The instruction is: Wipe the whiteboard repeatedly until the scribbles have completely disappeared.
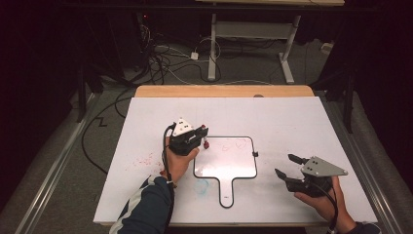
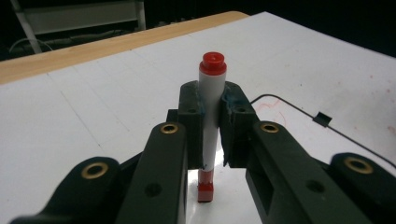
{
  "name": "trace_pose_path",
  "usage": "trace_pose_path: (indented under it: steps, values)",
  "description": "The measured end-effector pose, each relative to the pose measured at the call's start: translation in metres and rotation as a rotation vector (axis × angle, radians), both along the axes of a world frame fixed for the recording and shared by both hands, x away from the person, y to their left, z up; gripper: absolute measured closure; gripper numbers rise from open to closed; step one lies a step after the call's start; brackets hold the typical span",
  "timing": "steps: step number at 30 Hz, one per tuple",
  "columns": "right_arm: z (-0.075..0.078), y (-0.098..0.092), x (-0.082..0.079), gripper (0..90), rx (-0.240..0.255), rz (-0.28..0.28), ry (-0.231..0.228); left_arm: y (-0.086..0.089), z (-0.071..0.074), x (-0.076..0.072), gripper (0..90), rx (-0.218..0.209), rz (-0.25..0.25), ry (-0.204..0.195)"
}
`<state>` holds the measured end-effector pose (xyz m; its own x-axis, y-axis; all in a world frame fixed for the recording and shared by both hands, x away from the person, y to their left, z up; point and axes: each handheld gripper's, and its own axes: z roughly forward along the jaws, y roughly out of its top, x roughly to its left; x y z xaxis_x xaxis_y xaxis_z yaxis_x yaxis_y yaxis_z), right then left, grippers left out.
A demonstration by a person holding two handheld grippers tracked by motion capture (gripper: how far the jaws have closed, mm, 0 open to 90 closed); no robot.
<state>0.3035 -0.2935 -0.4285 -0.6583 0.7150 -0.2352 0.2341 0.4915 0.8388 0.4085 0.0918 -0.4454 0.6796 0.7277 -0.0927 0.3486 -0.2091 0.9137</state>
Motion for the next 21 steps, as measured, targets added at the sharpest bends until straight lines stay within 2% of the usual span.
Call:
trace_pose_path:
  steps: [2, 6, 10, 17, 19, 21]
  values:
    - [0.000, 0.001, 0.000, 34.7, -0.002, -0.002, 0.002, 0.002, 0.001, 0.000, 78.9, 0.011, 0.005, -0.004]
    - [-0.001, 0.000, 0.000, 34.7, -0.007, 0.002, 0.000, 0.012, 0.001, 0.000, 78.9, 0.006, 0.031, 0.006]
    - [0.000, -0.001, 0.001, 34.6, 0.000, -0.006, 0.002, 0.012, -0.002, 0.001, 78.9, -0.034, 0.034, 0.011]
    - [-0.001, 0.002, 0.001, 34.7, -0.006, 0.005, 0.004, -0.021, -0.005, 0.013, 78.9, -0.085, 0.002, 0.009]
    - [-0.001, 0.003, 0.001, 34.6, -0.009, 0.008, 0.003, -0.036, -0.005, 0.018, 78.9, -0.089, -0.022, 0.002]
    - [-0.002, 0.003, 0.002, 34.6, -0.009, 0.012, 0.006, -0.051, -0.004, 0.019, 78.9, -0.079, -0.036, 0.011]
